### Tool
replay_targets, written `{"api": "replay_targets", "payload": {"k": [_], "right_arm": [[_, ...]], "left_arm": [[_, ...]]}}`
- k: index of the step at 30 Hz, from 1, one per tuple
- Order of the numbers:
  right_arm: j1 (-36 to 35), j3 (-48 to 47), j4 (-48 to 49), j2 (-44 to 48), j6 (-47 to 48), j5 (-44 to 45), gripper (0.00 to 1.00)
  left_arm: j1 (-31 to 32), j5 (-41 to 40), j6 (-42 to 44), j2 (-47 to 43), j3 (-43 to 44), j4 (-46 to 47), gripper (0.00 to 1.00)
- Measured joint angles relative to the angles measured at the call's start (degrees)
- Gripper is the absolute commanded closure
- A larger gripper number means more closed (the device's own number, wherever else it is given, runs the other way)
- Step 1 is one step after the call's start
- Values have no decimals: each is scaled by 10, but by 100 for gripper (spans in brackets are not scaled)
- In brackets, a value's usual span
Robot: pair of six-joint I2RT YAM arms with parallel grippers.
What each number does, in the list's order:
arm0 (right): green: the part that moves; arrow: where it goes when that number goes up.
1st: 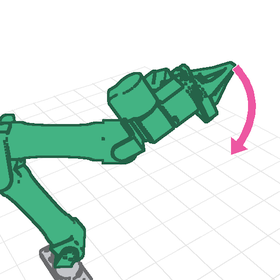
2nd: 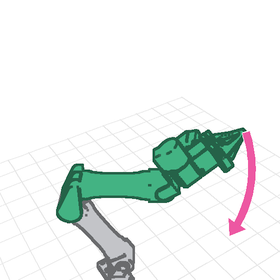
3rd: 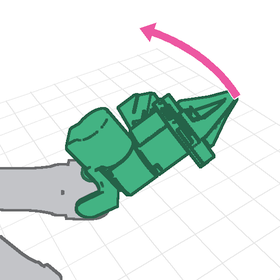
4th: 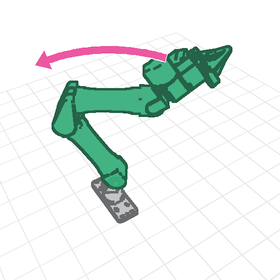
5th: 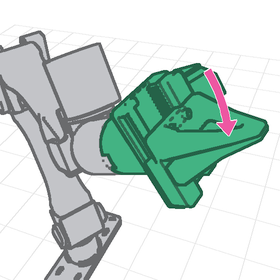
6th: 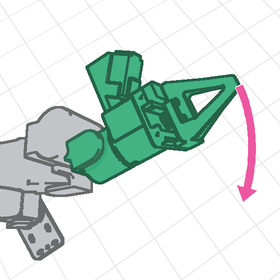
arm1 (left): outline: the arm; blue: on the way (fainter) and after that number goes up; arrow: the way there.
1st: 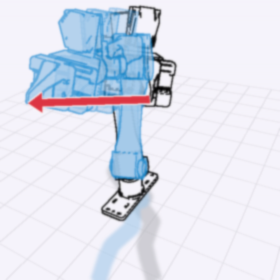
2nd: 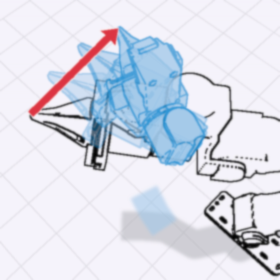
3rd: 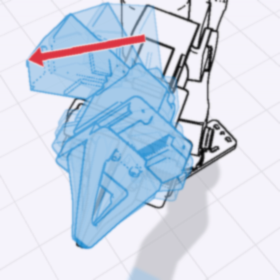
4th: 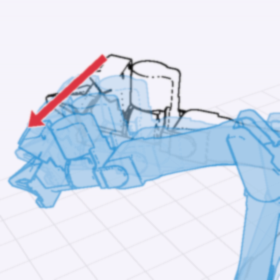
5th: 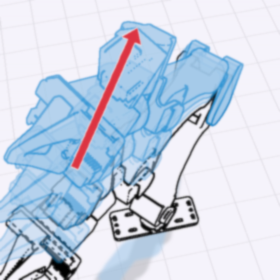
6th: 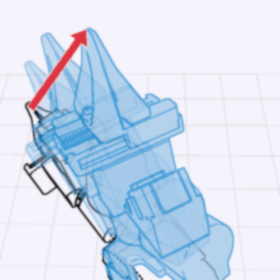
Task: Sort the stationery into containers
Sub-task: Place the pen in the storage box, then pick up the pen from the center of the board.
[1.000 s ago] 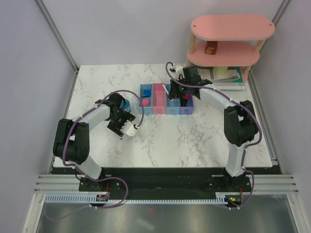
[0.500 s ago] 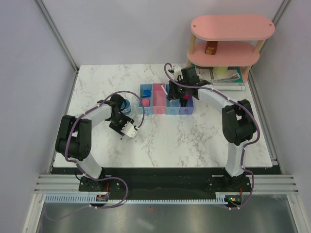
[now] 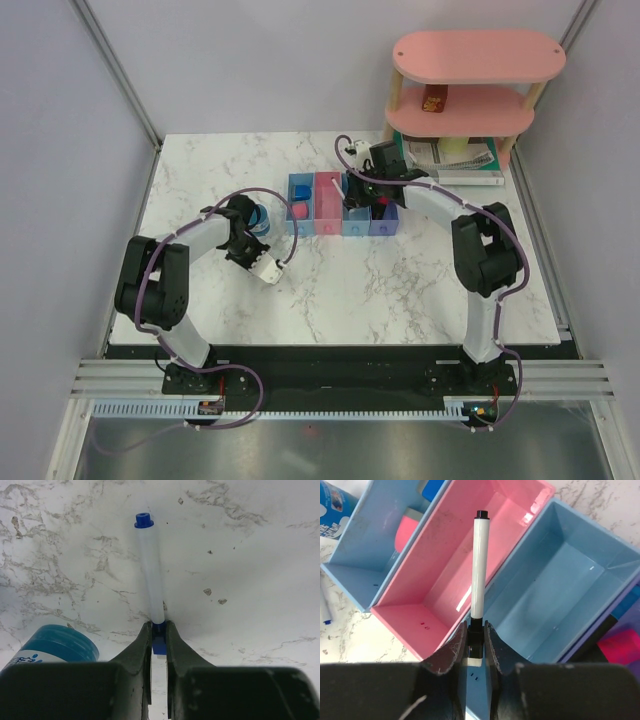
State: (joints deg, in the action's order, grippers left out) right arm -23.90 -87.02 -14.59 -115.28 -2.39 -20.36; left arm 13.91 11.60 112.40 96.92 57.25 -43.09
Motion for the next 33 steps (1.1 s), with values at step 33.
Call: {"api": "replay_targets", "payload": {"k": [33], "right_arm": [[0,49,30,26,-29,113,56]], "left_arm": [[97,118,-26,-72,34,-10,98]]}}
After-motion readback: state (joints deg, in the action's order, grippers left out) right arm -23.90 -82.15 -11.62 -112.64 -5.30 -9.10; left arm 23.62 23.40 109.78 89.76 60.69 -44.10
